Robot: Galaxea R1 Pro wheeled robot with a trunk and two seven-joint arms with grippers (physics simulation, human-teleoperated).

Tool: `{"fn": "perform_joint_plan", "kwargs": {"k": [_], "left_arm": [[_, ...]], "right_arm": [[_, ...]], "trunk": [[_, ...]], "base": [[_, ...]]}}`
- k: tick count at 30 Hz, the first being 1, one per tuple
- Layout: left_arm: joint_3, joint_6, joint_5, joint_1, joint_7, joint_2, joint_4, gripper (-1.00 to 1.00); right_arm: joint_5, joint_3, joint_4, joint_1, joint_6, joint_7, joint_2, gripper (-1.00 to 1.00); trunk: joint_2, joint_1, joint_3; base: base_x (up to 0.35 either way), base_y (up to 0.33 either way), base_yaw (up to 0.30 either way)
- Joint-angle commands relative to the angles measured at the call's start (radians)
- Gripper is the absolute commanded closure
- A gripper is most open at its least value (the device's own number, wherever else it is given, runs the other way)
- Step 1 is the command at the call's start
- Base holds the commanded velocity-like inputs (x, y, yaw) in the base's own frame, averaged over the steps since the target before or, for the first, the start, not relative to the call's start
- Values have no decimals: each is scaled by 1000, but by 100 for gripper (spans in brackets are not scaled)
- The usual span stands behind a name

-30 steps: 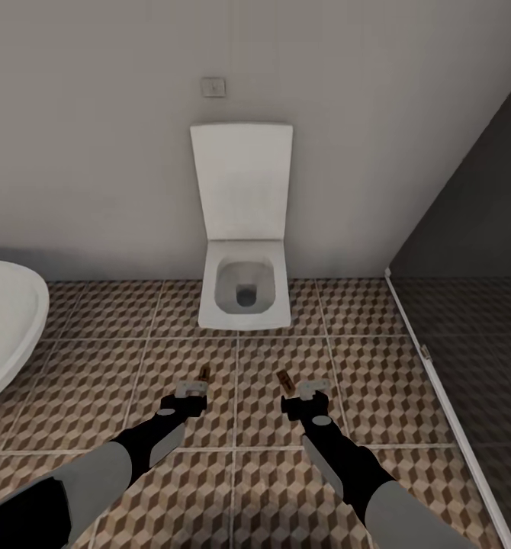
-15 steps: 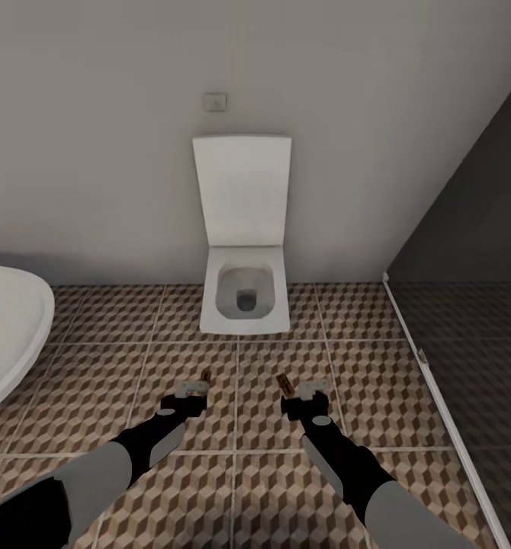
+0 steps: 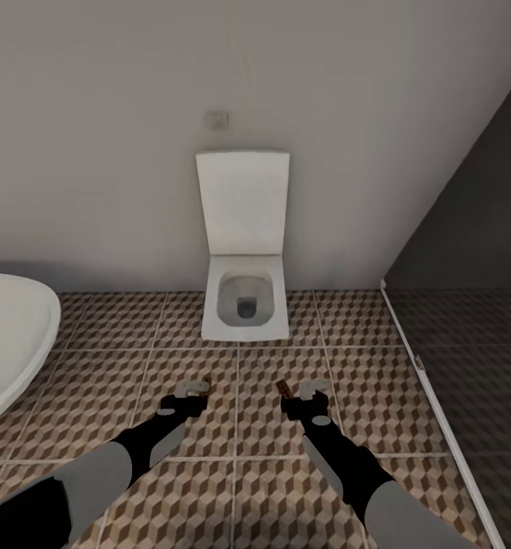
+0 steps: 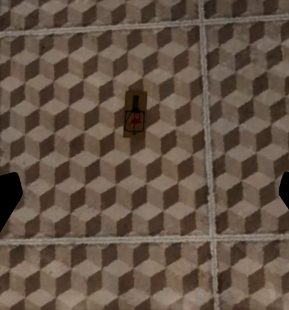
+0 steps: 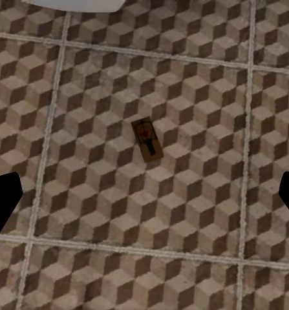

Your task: Take the four mousetraps from the cabinet in the bathroom and place them on the bathroom floor. Make sure all four end up on the same floor surface, and ensure that at least two of them are either under or directly next to the same bathroom sink.

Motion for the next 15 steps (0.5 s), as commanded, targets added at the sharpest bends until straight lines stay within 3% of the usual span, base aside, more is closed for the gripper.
{"fn": "perform_joint_plan", "kwargs": {"k": [1, 15], "left_arm": [[-9, -1, 9, -1, 7, 1, -3, -100], [-9, -1, 9, -1, 7, 1, -3, -100]], "right_arm": [[-7, 5, -2, -1, 4, -9, -1, -100], [-7, 5, -2, -1, 4, -9, -1, -100]], "trunk": [[7, -4, 4], [105, -58, 71]], "base": [[0, 0, 0], [0, 0, 0]]}}
